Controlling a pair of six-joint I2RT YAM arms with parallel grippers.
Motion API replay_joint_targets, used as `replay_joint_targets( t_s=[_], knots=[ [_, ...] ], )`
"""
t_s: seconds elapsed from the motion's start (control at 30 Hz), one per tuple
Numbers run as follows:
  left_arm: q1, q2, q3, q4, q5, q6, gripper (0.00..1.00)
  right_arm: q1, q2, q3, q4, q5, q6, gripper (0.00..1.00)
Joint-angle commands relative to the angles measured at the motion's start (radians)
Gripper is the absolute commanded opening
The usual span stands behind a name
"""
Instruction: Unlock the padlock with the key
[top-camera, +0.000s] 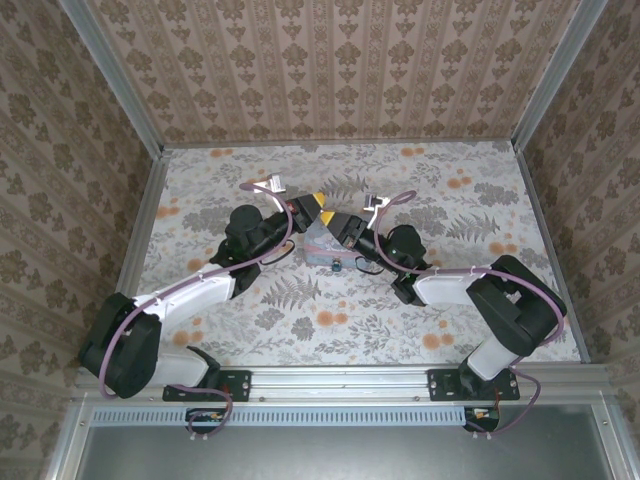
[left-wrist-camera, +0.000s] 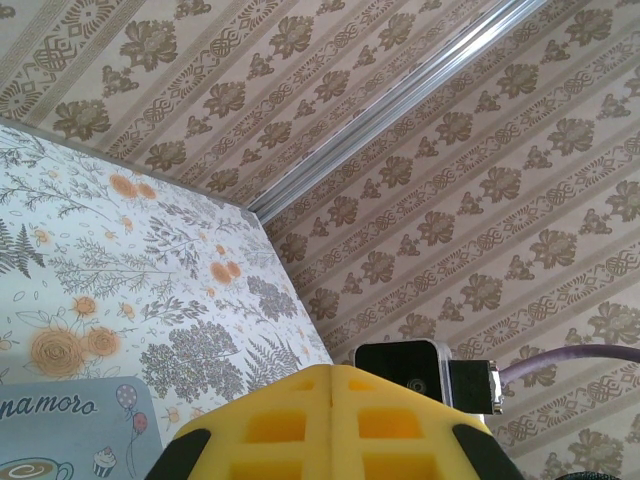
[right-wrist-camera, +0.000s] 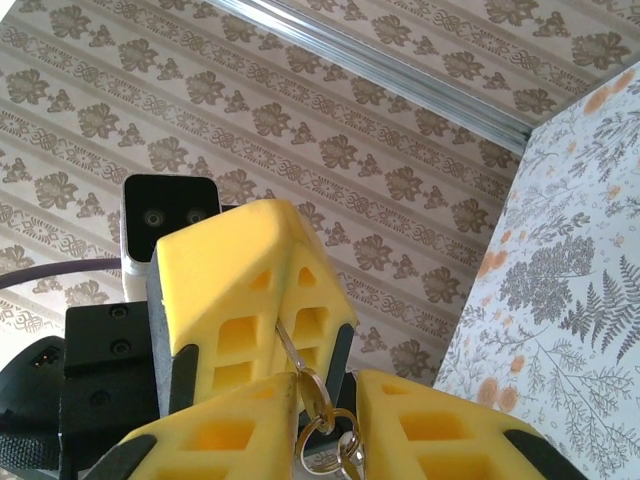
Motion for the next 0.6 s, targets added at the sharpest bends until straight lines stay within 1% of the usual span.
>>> replay_joint_targets(
  t_s=[0.0, 0.27, 0.43, 0.57],
  knots=[
    [-0.003, -0.003, 0.008, 0.029, -0.01, -0.001, 0.0, 0.005, 0.012, 0.005, 0.047, -0.007, -0.001, 0.23],
    [-0.003, -0.008, -0.003, 0.03, -0.01, -0.005, 0.0, 0.004, 0.008, 0.009, 0.046, 0.004, 0.001, 0.13],
    [-0.003, -0.032, -0.031, 0.027, -0.027, -0.004, 0.0, -0.005, -0.007, 0.002, 0.046, 0.026, 0.003, 0.0],
    [0.0, -0.049, -0.054, 0.027, -0.035, -0.005, 0.0, -0.011, -0.015, -0.003, 0.043, 0.036, 0.006, 0.0]
  ],
)
